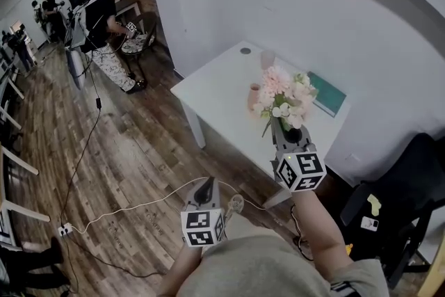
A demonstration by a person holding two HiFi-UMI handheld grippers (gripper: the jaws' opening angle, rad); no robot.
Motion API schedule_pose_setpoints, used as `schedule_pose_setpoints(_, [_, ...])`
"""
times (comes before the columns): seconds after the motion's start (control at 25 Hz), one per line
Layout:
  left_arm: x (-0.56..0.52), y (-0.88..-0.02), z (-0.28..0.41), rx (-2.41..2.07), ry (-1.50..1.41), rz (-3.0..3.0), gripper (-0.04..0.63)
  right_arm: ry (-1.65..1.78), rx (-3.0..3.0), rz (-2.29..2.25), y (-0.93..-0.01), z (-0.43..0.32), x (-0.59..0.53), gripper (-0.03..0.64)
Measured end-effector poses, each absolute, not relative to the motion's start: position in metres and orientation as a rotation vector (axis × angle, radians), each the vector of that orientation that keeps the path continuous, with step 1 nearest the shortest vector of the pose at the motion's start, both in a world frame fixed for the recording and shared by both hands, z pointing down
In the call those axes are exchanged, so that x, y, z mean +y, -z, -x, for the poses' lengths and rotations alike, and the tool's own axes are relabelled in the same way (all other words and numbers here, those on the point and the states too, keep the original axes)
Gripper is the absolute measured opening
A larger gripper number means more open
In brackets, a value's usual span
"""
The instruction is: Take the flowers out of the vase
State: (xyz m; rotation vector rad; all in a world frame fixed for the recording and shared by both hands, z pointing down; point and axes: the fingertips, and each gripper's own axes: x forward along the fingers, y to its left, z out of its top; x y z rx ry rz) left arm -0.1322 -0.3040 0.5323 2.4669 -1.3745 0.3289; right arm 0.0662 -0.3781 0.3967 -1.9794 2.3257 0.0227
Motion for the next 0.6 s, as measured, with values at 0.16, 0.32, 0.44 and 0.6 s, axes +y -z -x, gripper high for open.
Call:
schedule_pose_setpoints(0.16, [-0.290, -0.534, 0.137, -1.389, -0.321, -2.451, 0.011, -0.007, 2.336, 1.969, -0.403, -0.058, -0.356, 0.038])
schedule_pose_setpoints(0.32, [-0.285, -0.530, 0.137, -1.397, -0.317, -2.443, 0.011, 0.013, 2.346, 1.963, -0.406, -0.054, -0.342, 0.038])
schedule_pose_setpoints(0.44, [-0.281, -0.527, 0.137, -1.398, -0.311, -2.444, 0.012, 0.028, 2.354, 1.963, -0.411, -0.051, -0.333, 0.038])
schedule_pose_setpoints(0.6, [-0.276, -0.527, 0.137, -1.398, -0.312, -2.448, 0.012, 0.051, 2.360, 1.958, -0.418, -0.048, -0.323, 0.038])
